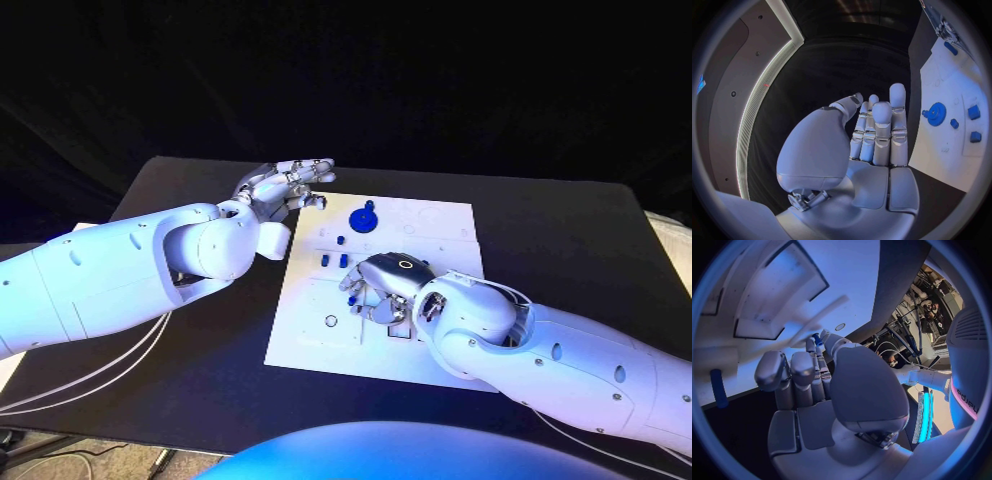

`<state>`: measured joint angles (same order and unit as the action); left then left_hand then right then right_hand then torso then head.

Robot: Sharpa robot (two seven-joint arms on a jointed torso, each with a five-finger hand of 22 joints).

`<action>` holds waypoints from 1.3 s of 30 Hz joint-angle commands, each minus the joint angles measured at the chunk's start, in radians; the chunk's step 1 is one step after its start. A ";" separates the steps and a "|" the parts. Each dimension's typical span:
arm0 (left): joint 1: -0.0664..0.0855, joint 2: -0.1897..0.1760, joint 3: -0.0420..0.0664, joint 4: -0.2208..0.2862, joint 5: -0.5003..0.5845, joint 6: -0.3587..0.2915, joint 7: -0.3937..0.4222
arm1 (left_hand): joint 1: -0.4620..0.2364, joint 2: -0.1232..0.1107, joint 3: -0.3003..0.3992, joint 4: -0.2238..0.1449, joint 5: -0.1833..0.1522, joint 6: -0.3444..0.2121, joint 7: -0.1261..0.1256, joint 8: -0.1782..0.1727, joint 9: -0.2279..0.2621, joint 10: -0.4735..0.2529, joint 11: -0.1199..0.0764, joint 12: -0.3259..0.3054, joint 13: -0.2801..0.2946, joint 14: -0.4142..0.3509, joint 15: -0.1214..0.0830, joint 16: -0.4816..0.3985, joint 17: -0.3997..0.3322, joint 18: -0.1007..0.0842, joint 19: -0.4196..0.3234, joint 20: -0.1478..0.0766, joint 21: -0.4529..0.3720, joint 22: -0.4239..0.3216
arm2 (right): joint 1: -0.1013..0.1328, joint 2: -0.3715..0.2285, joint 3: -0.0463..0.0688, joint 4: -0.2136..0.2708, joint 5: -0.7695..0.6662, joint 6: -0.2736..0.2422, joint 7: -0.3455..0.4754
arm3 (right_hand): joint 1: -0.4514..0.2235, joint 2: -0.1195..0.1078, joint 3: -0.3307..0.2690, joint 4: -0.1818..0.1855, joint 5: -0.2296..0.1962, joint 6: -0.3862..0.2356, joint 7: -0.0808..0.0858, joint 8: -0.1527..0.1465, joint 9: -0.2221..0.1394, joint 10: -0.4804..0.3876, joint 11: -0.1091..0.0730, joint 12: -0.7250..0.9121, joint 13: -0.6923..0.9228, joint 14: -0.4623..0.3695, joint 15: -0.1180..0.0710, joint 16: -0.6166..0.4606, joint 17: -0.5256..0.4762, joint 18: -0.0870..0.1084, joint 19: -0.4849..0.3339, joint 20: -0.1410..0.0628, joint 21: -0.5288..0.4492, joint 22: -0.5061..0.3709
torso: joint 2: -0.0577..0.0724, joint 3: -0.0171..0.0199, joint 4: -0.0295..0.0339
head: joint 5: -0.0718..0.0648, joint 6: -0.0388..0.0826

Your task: Assemble the parts on the task board

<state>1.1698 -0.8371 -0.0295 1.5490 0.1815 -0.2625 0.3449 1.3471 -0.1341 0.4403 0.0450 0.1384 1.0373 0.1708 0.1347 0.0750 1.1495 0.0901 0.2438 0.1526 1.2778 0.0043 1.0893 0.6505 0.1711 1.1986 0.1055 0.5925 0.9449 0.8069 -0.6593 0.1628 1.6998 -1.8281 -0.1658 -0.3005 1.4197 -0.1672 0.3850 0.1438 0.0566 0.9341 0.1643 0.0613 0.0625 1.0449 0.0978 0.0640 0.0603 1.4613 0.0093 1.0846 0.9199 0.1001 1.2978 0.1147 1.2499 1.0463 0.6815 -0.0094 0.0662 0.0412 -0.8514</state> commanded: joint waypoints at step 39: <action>-0.009 -0.001 0.000 -0.005 -0.006 0.025 -0.001 | -0.003 0.004 -0.007 -0.001 0.006 -0.011 0.000 0.003 -0.002 -0.014 0.002 0.010 0.003 0.002 0.006 0.009 -0.001 0.010 0.000 0.006 -0.007 -0.002 | 0.081 -0.252 0.065 0.065 0.016 0.040 -0.045 | 0.045 0.012 -0.170 0.019 0.006 0.046 -0.066 0.005 0.005 -0.130 -0.014 0.077 0.007 0.014 -0.036 -0.022 -0.044 0.010 0.025 -0.036 -0.022 -0.012 | 0.000 0.0020 -0.0083 | -0.041 0.038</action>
<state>1.1608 -0.8403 -0.0298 1.5430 0.1797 -0.2603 0.3436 1.3471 -0.1342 0.4403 0.0452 0.1384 1.0303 0.1707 0.1347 0.0749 1.1433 0.0944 0.2480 0.1546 1.2778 0.0043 1.0931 0.6500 0.1711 1.1986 0.1055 0.5886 0.9439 0.8872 -0.9138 0.2278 1.7667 -1.7981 -0.1625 -0.3590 1.4546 -0.1544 0.2164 0.1600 0.0563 0.9736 0.0982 0.0652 0.0670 0.9089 0.0849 0.1359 0.0660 1.4629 -0.0255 1.0614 0.8774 0.1001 1.3146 0.0770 1.2237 1.0334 0.6808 -0.0065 0.0569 0.0013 -0.8142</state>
